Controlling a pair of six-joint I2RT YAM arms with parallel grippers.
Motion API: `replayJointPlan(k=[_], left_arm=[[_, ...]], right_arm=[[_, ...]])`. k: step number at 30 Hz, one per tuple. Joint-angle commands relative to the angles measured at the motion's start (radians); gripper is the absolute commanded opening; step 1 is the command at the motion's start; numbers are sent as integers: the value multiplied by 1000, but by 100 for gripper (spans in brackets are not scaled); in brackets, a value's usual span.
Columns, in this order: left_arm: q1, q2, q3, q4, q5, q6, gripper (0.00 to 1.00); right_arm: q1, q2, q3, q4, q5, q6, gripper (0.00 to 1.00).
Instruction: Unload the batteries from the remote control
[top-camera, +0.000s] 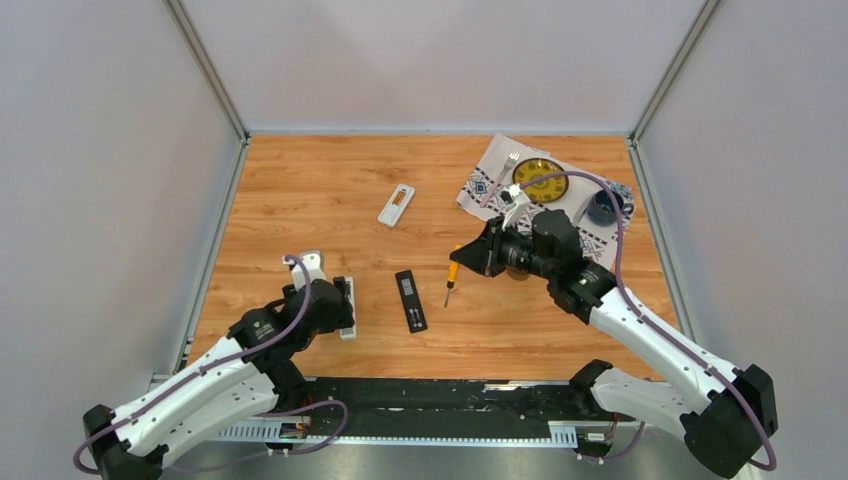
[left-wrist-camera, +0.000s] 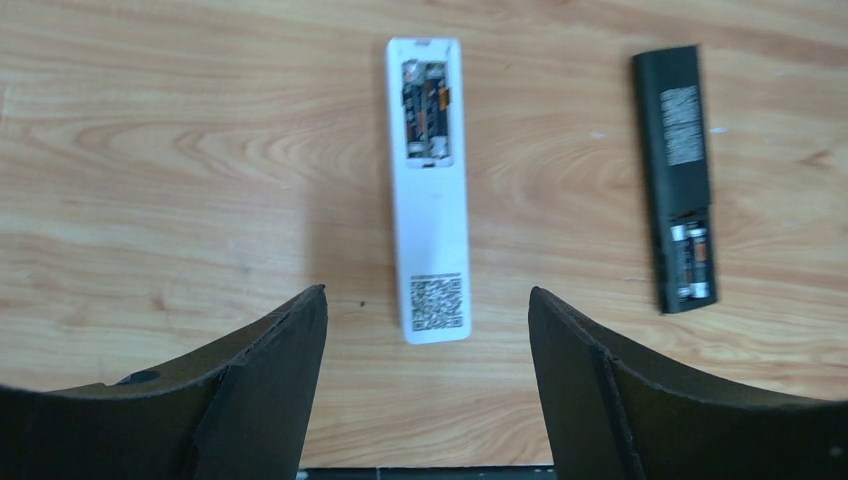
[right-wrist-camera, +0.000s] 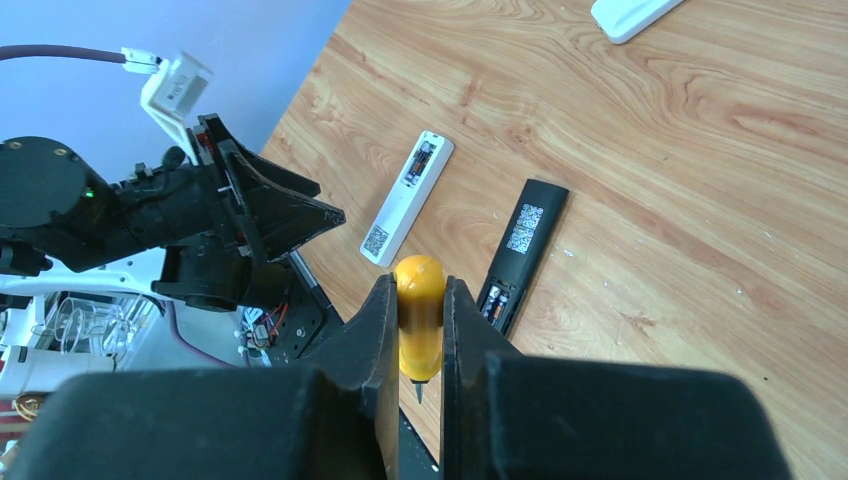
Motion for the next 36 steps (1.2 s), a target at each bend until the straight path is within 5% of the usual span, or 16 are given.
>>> replayJointPlan(k=[1, 13, 20, 28, 36], left_arm=[[-6, 147, 49, -56, -15, -43, 79], [-4, 419, 28, 145, 82, 22, 78], [0, 534, -8, 255, 122, 19, 65], [5, 654, -12, 309, 145, 14, 63], [20, 637, -71, 334, 148, -10, 27]], right_arm=[[-3, 10, 8, 27, 6, -22, 0], [-4, 36, 2, 38, -6, -25, 0], [-7, 37, 3, 38, -8, -28, 0], [-9, 42, 6, 40, -11, -32, 0], [-10, 73, 17, 46, -29, -34, 0]])
